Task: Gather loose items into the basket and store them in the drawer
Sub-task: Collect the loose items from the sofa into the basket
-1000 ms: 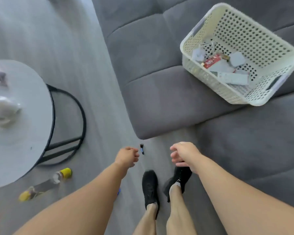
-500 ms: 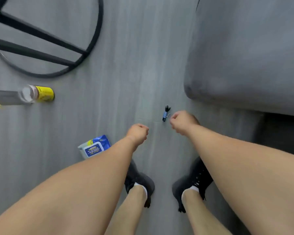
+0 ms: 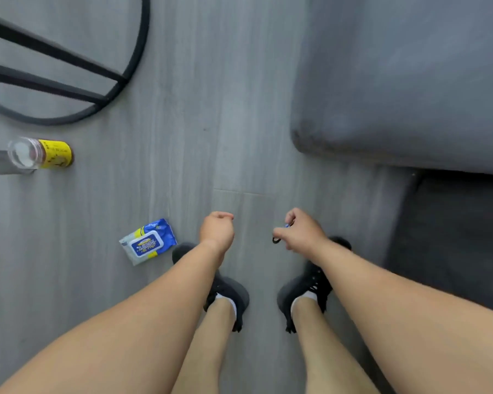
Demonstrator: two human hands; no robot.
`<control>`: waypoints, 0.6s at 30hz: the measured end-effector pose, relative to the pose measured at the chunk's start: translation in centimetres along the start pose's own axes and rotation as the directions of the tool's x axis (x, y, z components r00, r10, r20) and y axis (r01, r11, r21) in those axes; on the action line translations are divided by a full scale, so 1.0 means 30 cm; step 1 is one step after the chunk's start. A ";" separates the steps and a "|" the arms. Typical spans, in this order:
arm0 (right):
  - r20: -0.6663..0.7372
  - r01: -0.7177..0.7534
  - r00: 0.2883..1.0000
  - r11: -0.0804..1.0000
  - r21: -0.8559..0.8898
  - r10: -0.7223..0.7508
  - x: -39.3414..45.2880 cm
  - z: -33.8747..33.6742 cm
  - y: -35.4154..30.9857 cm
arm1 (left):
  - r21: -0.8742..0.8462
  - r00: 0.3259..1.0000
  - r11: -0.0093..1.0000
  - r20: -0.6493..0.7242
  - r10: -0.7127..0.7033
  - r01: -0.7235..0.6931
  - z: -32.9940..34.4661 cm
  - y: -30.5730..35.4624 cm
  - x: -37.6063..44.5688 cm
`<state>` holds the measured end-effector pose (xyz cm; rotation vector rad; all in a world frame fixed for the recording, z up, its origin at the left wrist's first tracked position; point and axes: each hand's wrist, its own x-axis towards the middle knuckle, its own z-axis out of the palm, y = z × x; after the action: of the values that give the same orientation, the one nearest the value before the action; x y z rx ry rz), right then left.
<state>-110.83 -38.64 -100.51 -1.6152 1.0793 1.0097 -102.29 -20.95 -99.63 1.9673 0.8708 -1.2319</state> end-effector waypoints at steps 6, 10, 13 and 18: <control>-0.443 0.418 0.827 0.906 0.073 -0.346 -0.644 -0.574 -0.221 | 0.031 0.947 0.968 0.219 0.235 -0.247 0.134 0.443 -0.599; -0.759 0.602 0.562 0.792 0.102 -0.329 -0.954 -1.068 -0.336 | -0.003 0.828 0.872 0.313 0.466 -0.490 0.252 0.843 -1.008; -0.876 0.602 0.479 0.746 0.284 -0.053 -1.063 -1.352 -0.289 | 0.030 0.739 0.789 0.373 0.561 -0.614 0.383 1.072 -1.261; -0.761 0.340 0.641 0.853 0.395 0.097 -1.062 -1.609 -0.029 | 0.126 0.616 0.633 0.435 0.657 -0.764 0.649 1.293 -1.511</control>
<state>-112.37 -78.50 -58.61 -1.6349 1.5892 -0.1635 -95.95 -67.30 -57.80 1.9127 -0.3386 -1.1750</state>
